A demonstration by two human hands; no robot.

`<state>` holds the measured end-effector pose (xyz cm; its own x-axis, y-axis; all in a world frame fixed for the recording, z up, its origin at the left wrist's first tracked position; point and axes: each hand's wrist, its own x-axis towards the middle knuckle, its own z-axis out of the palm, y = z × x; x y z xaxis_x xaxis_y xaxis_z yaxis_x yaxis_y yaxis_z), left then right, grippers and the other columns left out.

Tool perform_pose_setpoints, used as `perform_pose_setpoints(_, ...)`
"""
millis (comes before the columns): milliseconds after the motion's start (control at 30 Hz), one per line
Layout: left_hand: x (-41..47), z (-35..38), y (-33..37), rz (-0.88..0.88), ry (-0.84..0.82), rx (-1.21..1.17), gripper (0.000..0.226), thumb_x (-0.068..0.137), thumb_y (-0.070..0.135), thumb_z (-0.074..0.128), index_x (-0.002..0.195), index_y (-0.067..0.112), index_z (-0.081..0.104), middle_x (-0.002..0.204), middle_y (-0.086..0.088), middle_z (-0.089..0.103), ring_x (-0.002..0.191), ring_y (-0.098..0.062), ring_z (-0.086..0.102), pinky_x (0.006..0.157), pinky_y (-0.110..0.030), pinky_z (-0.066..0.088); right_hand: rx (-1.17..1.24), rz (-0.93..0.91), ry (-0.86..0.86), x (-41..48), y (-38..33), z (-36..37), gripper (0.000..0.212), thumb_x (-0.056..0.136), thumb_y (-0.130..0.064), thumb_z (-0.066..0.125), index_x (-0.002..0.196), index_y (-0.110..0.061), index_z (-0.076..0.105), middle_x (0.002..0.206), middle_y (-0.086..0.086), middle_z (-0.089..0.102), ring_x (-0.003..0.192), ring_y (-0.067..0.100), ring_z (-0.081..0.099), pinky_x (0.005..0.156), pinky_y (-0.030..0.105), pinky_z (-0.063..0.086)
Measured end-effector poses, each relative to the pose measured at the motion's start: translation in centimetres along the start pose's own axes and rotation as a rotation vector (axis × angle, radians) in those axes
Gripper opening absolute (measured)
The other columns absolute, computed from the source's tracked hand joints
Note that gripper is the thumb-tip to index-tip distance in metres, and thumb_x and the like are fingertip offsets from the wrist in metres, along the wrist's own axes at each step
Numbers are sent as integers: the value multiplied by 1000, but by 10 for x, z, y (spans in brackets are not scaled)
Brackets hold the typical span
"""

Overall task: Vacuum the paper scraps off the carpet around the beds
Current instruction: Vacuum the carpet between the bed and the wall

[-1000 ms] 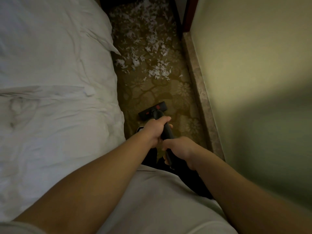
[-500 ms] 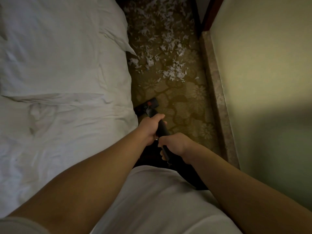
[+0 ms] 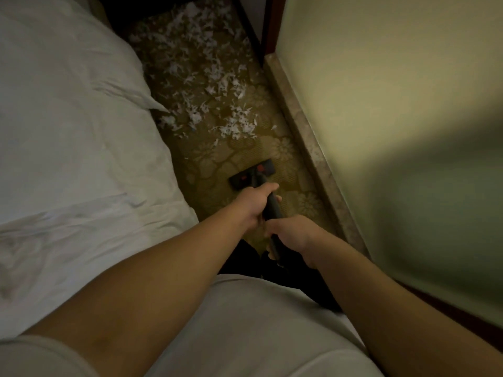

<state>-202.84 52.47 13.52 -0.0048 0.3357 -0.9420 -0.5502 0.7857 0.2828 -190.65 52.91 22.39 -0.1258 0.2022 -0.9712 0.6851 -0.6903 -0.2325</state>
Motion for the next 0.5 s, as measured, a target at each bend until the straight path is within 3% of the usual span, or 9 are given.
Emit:
perform_pose_setpoints(100,-2,23,-6,4,-4,16,39,95,34,68,117,3,62,85,-6,67,81,-25,65,82,-43,56,46,-18,-18,-6,11,-18,13,88,-11,68,93,0,68,75,14,67,61,27,66,51,28,53)
perform_pose_setpoints(233,-9,47,-12,29,18,-27,43,94,34,70,123,4,59,88,-7,67,81,-26,65,75,-41,57,12,-49,-22,-11,22,-42,18,88,-13,68,99,2,68,77,16,67,59,28,65,50,28,52)
perform_pose_setpoints(367,-13,65,-5,104,32,-34,40,95,33,67,122,5,57,90,-7,67,85,-25,65,75,-42,57,-48,-99,-10,-12,21,-65,20,84,-19,70,92,0,71,78,17,69,64,30,64,63,34,52)
perform_pose_setpoints(500,-15,68,15,176,53,-51,33,95,31,68,115,8,56,87,-7,66,85,-25,65,86,-47,56,-62,-133,4,-8,3,-73,15,83,-18,71,87,-3,71,73,14,67,62,29,63,62,35,50)
